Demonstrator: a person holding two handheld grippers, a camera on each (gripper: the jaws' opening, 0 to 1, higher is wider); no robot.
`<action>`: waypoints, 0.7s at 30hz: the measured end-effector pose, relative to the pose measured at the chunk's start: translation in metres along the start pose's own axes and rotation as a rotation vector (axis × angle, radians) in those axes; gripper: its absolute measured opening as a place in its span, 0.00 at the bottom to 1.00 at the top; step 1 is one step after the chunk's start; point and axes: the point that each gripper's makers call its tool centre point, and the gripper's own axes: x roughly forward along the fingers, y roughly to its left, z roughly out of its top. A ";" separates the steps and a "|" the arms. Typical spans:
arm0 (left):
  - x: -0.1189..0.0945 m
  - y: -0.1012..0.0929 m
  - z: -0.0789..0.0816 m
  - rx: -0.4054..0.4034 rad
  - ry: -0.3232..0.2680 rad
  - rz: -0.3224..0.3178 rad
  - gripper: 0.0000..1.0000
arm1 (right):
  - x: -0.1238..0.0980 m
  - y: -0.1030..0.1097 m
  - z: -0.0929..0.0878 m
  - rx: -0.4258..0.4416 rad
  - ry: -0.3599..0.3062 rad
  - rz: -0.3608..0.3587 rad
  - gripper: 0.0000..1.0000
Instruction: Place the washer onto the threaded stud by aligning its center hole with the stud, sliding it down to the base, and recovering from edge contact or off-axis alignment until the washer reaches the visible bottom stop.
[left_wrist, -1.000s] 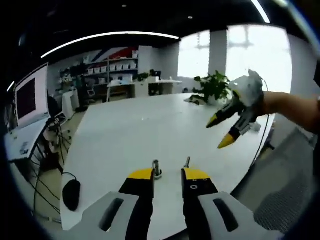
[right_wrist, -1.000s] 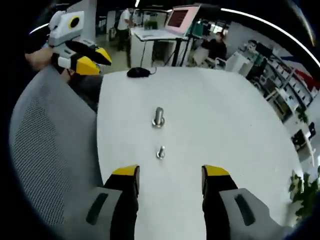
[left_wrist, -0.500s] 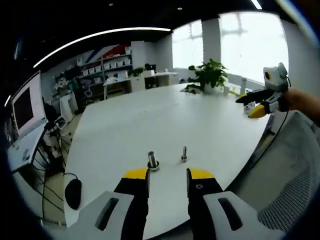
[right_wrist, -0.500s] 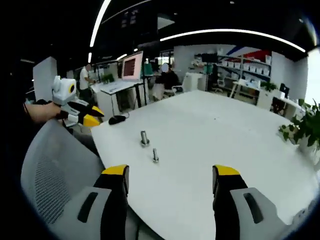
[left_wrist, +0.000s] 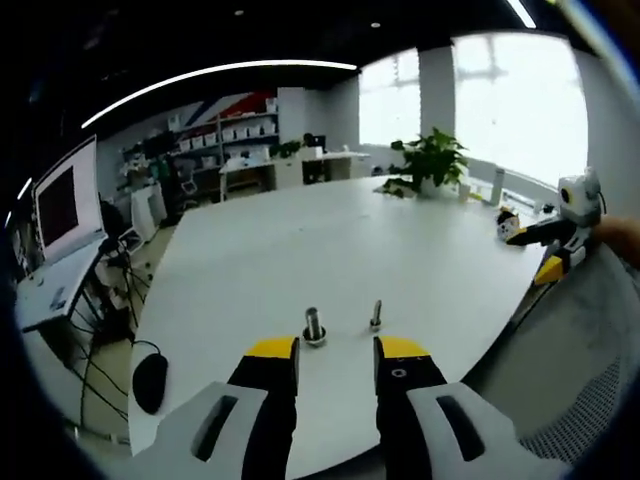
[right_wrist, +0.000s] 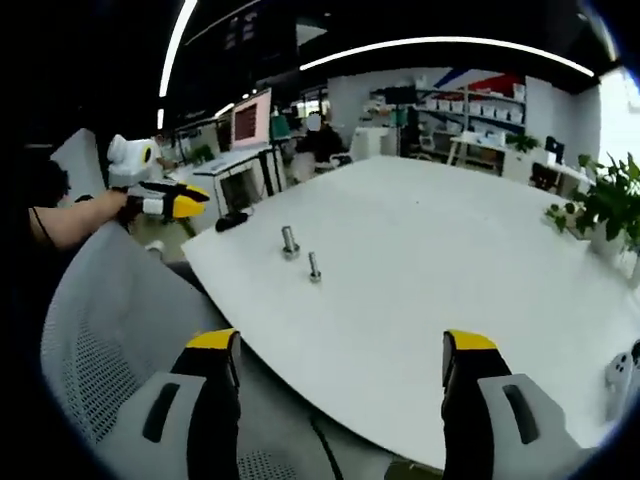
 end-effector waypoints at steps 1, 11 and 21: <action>-0.002 -0.006 0.007 0.040 -0.034 -0.026 0.21 | -0.001 0.002 0.012 0.015 -0.060 -0.004 0.85; 0.005 -0.015 -0.001 0.023 0.022 -0.076 0.23 | 0.005 -0.005 0.006 -0.093 -0.034 -0.079 0.80; 0.006 -0.028 0.002 0.013 0.010 -0.128 0.29 | 0.002 -0.009 0.000 -0.065 -0.016 -0.087 0.79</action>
